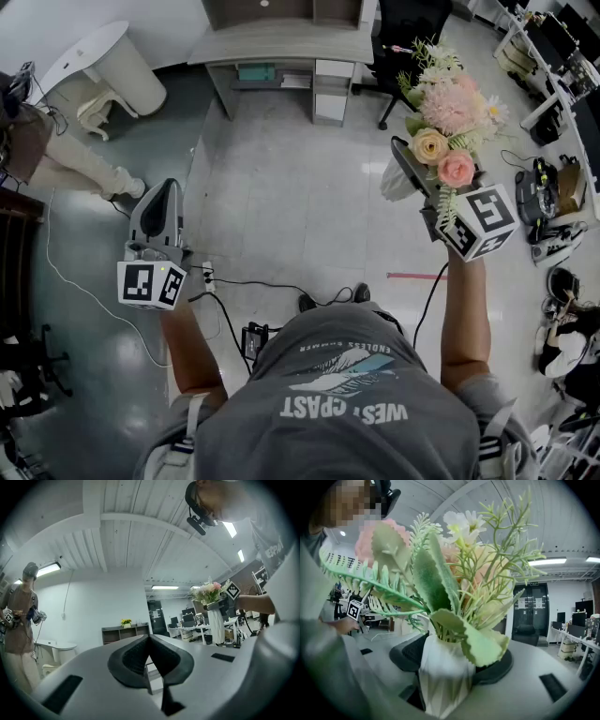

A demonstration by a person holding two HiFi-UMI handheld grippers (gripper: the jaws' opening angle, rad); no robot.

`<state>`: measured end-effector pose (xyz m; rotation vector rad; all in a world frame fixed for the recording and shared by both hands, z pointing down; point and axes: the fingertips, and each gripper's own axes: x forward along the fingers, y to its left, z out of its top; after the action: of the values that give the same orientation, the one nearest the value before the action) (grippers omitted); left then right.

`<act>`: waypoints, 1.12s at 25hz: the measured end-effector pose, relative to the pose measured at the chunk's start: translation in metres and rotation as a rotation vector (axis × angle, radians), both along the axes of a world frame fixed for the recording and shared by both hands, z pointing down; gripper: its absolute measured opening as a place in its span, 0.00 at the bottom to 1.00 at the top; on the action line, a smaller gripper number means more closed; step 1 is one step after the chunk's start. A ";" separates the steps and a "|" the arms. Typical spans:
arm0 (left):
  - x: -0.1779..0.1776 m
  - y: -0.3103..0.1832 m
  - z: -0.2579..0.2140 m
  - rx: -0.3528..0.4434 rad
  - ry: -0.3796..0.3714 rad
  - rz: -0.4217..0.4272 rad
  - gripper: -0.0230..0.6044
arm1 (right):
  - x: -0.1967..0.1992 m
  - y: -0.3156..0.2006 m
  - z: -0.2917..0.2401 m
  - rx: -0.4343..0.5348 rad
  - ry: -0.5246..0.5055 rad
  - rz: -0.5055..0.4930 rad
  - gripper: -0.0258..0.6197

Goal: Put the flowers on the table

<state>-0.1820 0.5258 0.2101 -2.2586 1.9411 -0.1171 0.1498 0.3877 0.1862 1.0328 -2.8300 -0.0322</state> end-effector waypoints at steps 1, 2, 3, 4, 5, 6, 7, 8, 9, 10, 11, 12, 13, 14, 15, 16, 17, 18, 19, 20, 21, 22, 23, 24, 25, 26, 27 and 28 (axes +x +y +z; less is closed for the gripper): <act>-0.001 0.000 0.001 -0.001 0.000 0.002 0.06 | 0.000 0.000 0.000 0.000 0.000 0.004 0.49; -0.002 0.000 0.001 -0.003 -0.001 0.004 0.06 | 0.000 -0.001 0.000 0.001 -0.001 0.008 0.49; -0.003 0.000 0.002 -0.004 -0.001 0.006 0.06 | 0.000 -0.001 0.000 0.001 -0.001 0.012 0.49; -0.004 0.000 0.002 -0.004 -0.001 0.008 0.06 | 0.000 -0.001 0.000 0.001 -0.002 0.016 0.49; -0.004 0.000 0.002 -0.003 0.000 0.011 0.06 | 0.000 -0.001 -0.001 0.001 -0.003 0.020 0.49; -0.005 0.001 0.002 -0.002 0.001 0.014 0.06 | 0.000 -0.001 -0.001 0.001 -0.003 0.024 0.49; -0.005 0.001 0.001 -0.001 0.002 0.019 0.06 | 0.001 0.000 -0.002 0.001 -0.003 0.028 0.49; -0.005 0.000 0.001 0.000 0.003 0.024 0.06 | 0.001 0.000 -0.002 0.002 -0.004 0.033 0.49; -0.005 0.000 0.002 0.001 0.004 0.029 0.06 | 0.001 0.000 -0.003 0.003 -0.004 0.036 0.49; -0.005 -0.001 0.002 0.001 0.005 0.033 0.06 | 0.001 0.000 -0.004 0.004 -0.005 0.040 0.49; -0.006 -0.002 0.003 0.001 0.005 0.038 0.06 | 0.001 -0.001 -0.005 0.005 -0.006 0.043 0.49; -0.005 -0.003 0.004 0.000 0.005 0.043 0.06 | 0.001 -0.001 -0.005 0.006 -0.007 0.047 0.49; -0.005 -0.004 0.005 -0.001 0.007 0.047 0.06 | 0.002 -0.002 -0.005 0.006 -0.008 0.051 0.49; -0.004 -0.004 0.006 -0.002 0.009 0.050 0.06 | 0.002 -0.002 -0.004 0.003 -0.009 0.055 0.49; -0.003 -0.004 0.007 -0.003 0.011 0.053 0.06 | 0.003 -0.002 -0.003 -0.001 -0.011 0.057 0.49; -0.002 -0.005 0.007 -0.003 0.012 0.055 0.06 | 0.004 -0.003 -0.003 -0.005 -0.014 0.059 0.49; -0.001 -0.005 0.008 -0.003 0.012 0.056 0.06 | 0.005 -0.004 -0.002 -0.008 -0.017 0.060 0.49; -0.001 -0.006 0.008 -0.002 0.011 0.058 0.06 | 0.006 -0.006 -0.001 -0.009 -0.021 0.062 0.49; 0.000 -0.007 0.010 -0.002 0.010 0.058 0.06 | 0.007 -0.008 0.001 -0.009 -0.024 0.064 0.49; 0.000 -0.007 0.012 -0.001 0.010 0.057 0.06 | 0.007 -0.010 0.002 -0.009 -0.027 0.065 0.49; 0.000 -0.007 0.014 -0.002 0.010 0.053 0.06 | 0.007 -0.011 0.005 -0.009 -0.032 0.063 0.49; -0.001 -0.007 0.017 -0.004 0.010 0.047 0.06 | 0.007 -0.014 0.006 -0.011 -0.039 0.058 0.49; -0.002 -0.008 0.020 -0.007 0.010 0.039 0.06 | 0.006 -0.018 0.008 -0.013 -0.046 0.052 0.49; -0.004 -0.010 0.021 -0.012 0.009 0.030 0.06 | 0.004 -0.024 0.009 -0.016 -0.054 0.044 0.49; -0.006 -0.014 0.023 -0.017 0.006 0.022 0.06 | 0.001 -0.032 0.010 -0.019 -0.060 0.037 0.49; -0.009 -0.020 0.024 -0.022 0.003 0.014 0.06 | -0.002 -0.043 0.012 -0.022 -0.065 0.031 0.49; -0.010 -0.027 0.025 -0.026 0.001 0.005 0.06 | -0.004 -0.054 0.013 -0.024 -0.069 0.026 0.49; -0.011 -0.033 0.025 -0.031 -0.002 -0.005 0.06 | -0.005 -0.065 0.015 -0.027 -0.072 0.022 0.49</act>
<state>-0.1934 0.4927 0.2354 -2.2726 1.9573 -0.1506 0.1453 0.3229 0.2012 1.0805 -2.8746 0.0466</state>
